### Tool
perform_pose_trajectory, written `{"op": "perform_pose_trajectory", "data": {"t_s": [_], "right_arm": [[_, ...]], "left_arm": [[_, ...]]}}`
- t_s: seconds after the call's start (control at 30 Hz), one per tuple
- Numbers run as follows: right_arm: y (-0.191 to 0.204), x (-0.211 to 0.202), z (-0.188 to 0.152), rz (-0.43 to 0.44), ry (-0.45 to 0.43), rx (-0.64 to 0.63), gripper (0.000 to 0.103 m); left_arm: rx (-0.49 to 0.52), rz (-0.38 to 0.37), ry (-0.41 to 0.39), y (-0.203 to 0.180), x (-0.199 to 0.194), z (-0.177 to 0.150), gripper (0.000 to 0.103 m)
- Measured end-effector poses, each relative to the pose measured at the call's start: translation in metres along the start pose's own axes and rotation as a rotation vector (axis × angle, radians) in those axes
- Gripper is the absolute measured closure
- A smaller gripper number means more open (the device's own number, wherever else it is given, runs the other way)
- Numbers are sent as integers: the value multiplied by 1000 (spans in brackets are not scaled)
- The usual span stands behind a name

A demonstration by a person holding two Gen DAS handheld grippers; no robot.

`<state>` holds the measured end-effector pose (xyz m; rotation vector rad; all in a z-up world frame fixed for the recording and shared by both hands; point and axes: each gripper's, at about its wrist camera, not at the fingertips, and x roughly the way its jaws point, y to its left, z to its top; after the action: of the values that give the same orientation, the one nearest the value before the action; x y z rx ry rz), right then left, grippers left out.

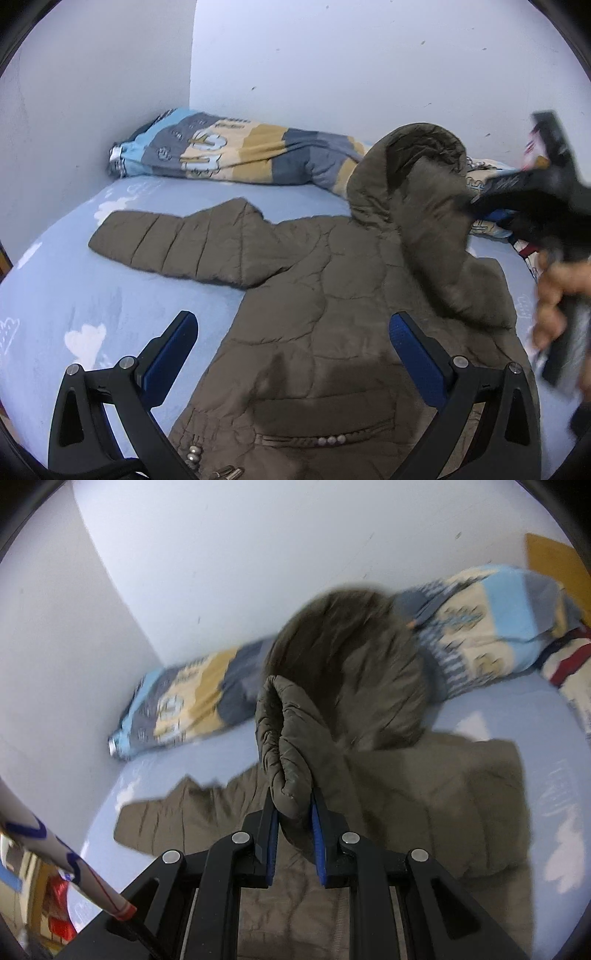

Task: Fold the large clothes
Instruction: 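Lift the sleeve cuff and fold it across the jacket body with the right gripper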

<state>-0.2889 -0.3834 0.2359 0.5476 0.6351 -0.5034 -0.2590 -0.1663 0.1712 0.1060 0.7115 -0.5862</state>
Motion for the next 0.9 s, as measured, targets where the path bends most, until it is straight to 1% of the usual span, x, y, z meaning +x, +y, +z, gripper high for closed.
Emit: {"op": "perform_pose_trajectory", "data": {"t_s": [0.17,0.23,0.33,0.43,0.47,0.5,0.53,0.57,0.6,0.67,0.77,0.8,0.83,0.9], "right_arm": [[20,64,-32,1,102,-31,86],[26,83,-42,12,128,-40,86],[30,105,-54,4,161,-63,86],[27,127,-67,7,206,-51,85],[25,132,-71,14,224,-49,83],[25,137,-75,21,241,-46,75],[24,142,-80,23,259,-42,70],[24,146,-85,44,274,-42,60],[25,147,-87,73,288,-52,49],[29,143,-90,96,309,-100,44],[35,115,-86,140,290,-195,42],[32,103,-82,154,267,-204,42],[26,91,-77,154,238,-204,42],[5,72,-66,113,193,-181,40]], "left_arm": [[-8,16,1,7,5,1,0],[-17,17,5,10,6,1,0],[-28,30,7,15,9,3,0],[-51,39,12,20,10,4,0],[-58,39,15,22,11,4,0],[-64,44,18,23,12,4,0],[-66,48,20,24,13,4,0],[-68,48,24,25,14,4,0],[-69,47,26,26,15,5,0],[-65,50,29,25,16,5,0],[-58,53,32,23,20,5,0],[-55,53,40,22,22,5,0],[-56,52,47,21,24,5,0],[-58,55,58,20,28,4,0]]}}
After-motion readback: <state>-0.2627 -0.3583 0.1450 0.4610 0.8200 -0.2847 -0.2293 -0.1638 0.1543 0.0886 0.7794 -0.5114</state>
